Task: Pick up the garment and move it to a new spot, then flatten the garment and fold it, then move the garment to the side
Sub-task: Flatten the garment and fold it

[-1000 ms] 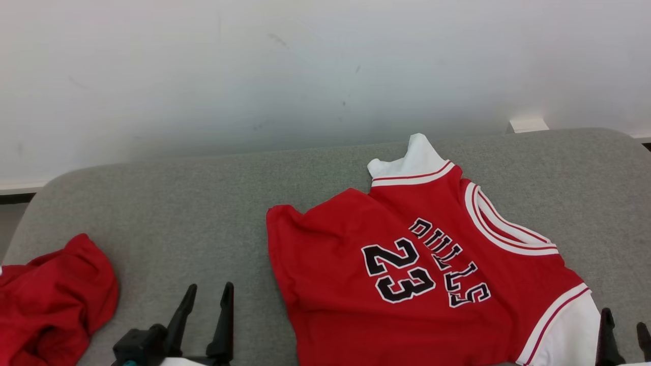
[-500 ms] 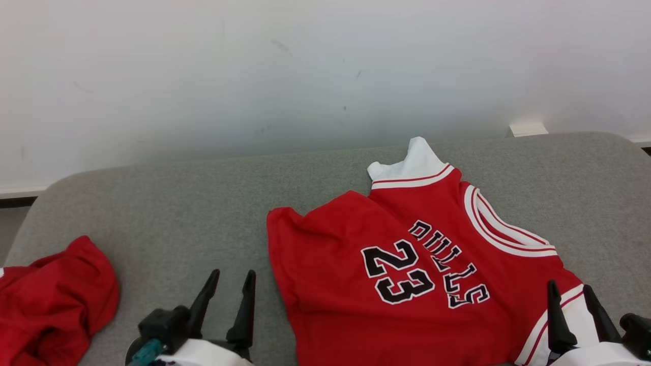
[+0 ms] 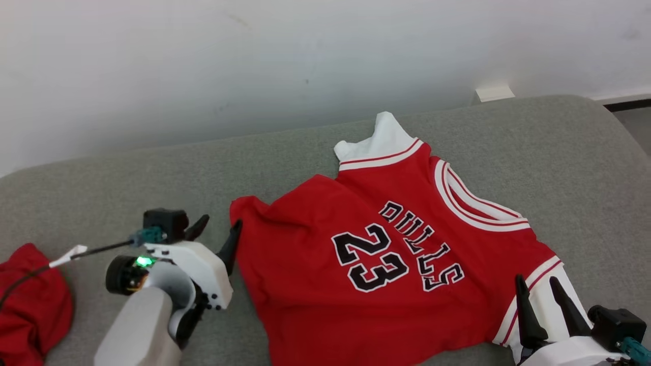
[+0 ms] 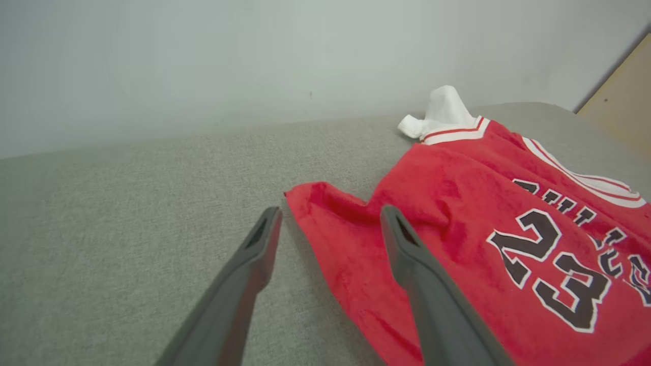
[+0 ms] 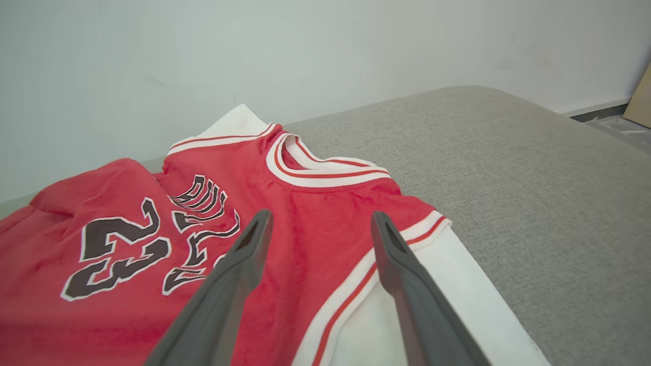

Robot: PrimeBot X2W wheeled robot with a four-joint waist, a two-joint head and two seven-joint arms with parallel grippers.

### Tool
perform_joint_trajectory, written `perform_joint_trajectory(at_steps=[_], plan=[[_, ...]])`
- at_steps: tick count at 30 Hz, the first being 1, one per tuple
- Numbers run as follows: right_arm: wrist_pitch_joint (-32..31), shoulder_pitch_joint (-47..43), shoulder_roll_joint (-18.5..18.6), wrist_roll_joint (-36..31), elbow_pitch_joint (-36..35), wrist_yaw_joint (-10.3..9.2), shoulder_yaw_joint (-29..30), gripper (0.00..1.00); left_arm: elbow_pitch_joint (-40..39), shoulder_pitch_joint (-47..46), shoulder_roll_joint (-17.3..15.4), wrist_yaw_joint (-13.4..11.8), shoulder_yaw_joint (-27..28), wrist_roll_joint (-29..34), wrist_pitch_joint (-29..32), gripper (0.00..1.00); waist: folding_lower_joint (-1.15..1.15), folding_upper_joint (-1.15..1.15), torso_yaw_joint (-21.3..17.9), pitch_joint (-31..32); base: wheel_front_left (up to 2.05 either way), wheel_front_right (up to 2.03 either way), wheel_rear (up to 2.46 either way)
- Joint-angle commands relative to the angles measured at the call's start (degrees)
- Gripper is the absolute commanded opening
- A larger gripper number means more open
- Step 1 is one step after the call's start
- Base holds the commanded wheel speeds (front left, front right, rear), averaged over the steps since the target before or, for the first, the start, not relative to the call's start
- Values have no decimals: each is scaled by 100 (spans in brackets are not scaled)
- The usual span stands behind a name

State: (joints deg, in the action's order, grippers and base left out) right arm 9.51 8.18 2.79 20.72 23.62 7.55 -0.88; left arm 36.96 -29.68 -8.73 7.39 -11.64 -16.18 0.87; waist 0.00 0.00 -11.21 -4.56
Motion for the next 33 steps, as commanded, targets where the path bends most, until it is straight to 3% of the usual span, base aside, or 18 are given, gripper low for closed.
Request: perform_joint_trajectory(at_steps=[1,12,20,23,26,33], plan=[[41,67,20,23,30,-13,-29,100,143,-110,-83,11,-15,-72,43,100,0,0,-159,-143,0,0,0],[237,410,18,211,322,-13,-340,100,1938,-1434,-449,5,-258,-134,359,100,0,0,-751,-605,0,0,0],[361,564,22,290,525,-13,-443,100,2756,-1779,-432,5,-740,-296,593,97,0,0,-935,-714,0,0,0],[396,558,20,304,586,-13,-442,100,2861,-1809,-465,6,-926,-471,573,0,0,0,-936,-675,0,0,0],[422,564,21,314,646,-13,-435,100,2900,-1883,-543,5,-1075,-585,563,0,0,0,-921,-615,0,0,0],[477,594,21,319,653,-13,-435,100,2850,-2156,-1122,5,-1319,-919,499,0,0,0,-905,-593,0,0,0]])
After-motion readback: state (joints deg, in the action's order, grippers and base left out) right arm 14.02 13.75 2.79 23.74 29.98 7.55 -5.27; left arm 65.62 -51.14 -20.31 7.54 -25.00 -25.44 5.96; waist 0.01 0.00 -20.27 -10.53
